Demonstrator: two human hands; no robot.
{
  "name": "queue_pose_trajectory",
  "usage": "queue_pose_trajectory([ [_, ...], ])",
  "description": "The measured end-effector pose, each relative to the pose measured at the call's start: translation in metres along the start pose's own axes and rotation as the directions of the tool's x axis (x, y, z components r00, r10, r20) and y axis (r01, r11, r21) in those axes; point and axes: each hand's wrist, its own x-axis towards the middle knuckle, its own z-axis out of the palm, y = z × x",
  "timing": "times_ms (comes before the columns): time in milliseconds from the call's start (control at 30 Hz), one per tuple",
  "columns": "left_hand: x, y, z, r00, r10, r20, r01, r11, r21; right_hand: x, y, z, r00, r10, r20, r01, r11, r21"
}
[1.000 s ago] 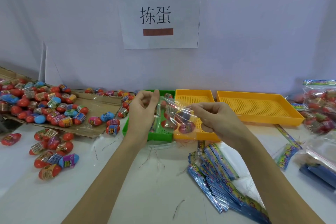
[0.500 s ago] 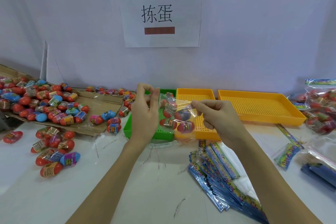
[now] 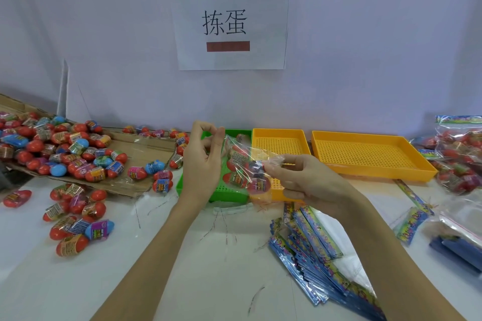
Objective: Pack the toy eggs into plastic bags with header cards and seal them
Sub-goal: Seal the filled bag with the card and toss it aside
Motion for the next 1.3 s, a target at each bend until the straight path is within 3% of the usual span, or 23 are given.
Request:
queue_pose_trajectory([
  [67, -0.001, -0.001, 0.002, 0.997, -0.073, 0.005, 0.073, 0.997, -0.041, 0.002, 0.001, 0.000, 1.000, -0.005, -0.008, 0.005, 0.999, 0.038],
  [133, -0.001, 0.001, 0.004, 0.972, -0.233, 0.022, 0.233, 0.961, -0.151, 0.003, 0.002, -0.001, 0.999, -0.015, -0.035, 0.019, 0.992, 0.122],
  [233, 0.001, 0.002, 0.007, 0.905, -0.387, 0.177, 0.424, 0.781, -0.458, 0.005, 0.001, -0.004, 0.993, -0.040, -0.112, 0.072, 0.951, 0.301],
  [267, 0.001, 0.002, 0.009, 0.888, -0.386, 0.248, 0.459, 0.737, -0.496, 0.005, 0.001, -0.005, 0.990, -0.046, -0.132, 0.090, 0.934, 0.346],
  [333, -0.004, 0.002, 0.013, 0.852, -0.384, 0.356, 0.510, 0.765, -0.394, 0.006, 0.002, -0.004, 0.985, -0.055, -0.164, 0.110, 0.931, 0.347],
  [433, -0.011, -0.001, 0.019, 0.857, -0.352, 0.377, 0.468, 0.837, -0.283, 0.007, 0.005, 0.000, 0.970, -0.069, -0.232, 0.117, 0.973, 0.197],
  [533, -0.008, 0.000, 0.013, 0.879, -0.305, 0.367, 0.419, 0.861, -0.288, 0.007, 0.006, 0.002, 0.921, -0.178, -0.347, 0.153, 0.983, -0.100],
  [667, -0.001, -0.002, 0.000, 0.846, -0.314, 0.431, 0.446, 0.859, -0.251, 0.006, 0.006, -0.005, 0.909, -0.248, -0.336, 0.163, 0.952, -0.261],
  [833, 0.001, -0.004, -0.007, 0.822, -0.314, 0.475, 0.494, 0.808, -0.321, 0.006, 0.006, -0.004, 0.915, -0.246, -0.319, 0.165, 0.951, -0.262],
  [933, 0.002, -0.006, -0.006, 0.861, -0.297, 0.413, 0.444, 0.834, -0.327, 0.005, 0.006, -0.005, 0.915, -0.225, -0.336, 0.155, 0.962, -0.224],
  [1067, 0.003, -0.007, -0.005, 0.872, -0.347, 0.346, 0.475, 0.774, -0.420, 0.005, 0.005, -0.005, 0.929, -0.206, -0.306, 0.163, 0.973, -0.163],
  [1167, 0.004, -0.007, -0.006, 0.888, -0.347, 0.302, 0.454, 0.765, -0.456, 0.006, 0.006, -0.005, 0.896, -0.209, -0.391, 0.129, 0.967, -0.220],
  [1233, 0.003, -0.006, -0.006, 0.907, -0.320, 0.273, 0.415, 0.791, -0.450, 0.006, 0.007, -0.005, 0.875, -0.190, -0.445, 0.094, 0.969, -0.228],
  [1300, 0.001, -0.005, -0.004, 0.936, -0.265, 0.231, 0.335, 0.871, -0.360, 0.006, 0.006, 0.000, 0.898, -0.153, -0.412, 0.110, 0.986, -0.126],
])
